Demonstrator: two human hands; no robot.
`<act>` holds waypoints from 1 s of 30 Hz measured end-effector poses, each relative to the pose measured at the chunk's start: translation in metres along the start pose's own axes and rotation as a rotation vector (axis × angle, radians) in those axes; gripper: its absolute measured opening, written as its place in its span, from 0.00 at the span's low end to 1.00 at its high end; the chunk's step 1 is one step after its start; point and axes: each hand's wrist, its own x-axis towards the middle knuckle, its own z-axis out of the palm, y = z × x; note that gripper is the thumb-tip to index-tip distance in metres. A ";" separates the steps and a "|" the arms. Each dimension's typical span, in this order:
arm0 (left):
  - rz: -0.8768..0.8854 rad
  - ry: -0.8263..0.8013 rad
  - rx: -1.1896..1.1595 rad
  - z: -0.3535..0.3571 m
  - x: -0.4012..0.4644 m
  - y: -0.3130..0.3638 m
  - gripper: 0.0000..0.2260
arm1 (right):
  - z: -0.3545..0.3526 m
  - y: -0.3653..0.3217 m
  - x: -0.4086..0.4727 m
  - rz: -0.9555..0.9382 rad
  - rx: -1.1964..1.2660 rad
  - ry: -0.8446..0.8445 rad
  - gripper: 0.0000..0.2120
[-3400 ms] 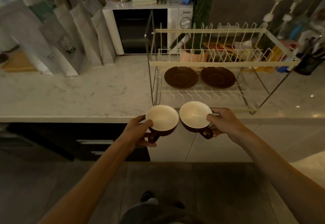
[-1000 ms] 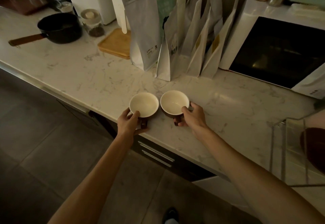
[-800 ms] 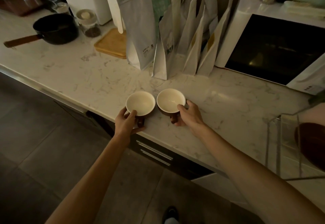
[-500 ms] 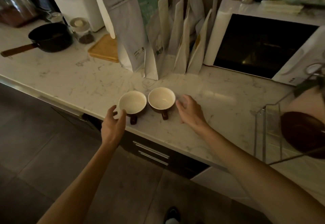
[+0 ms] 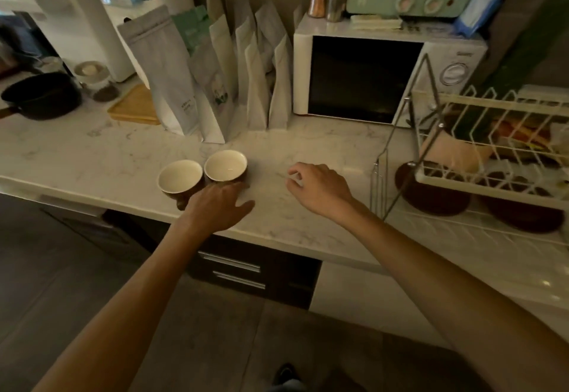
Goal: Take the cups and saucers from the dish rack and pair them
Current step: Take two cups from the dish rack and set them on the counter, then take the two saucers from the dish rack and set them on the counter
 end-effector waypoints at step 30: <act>0.411 -0.245 -0.122 0.046 -0.026 0.277 0.23 | -0.100 0.166 -0.171 0.331 -0.307 -0.140 0.22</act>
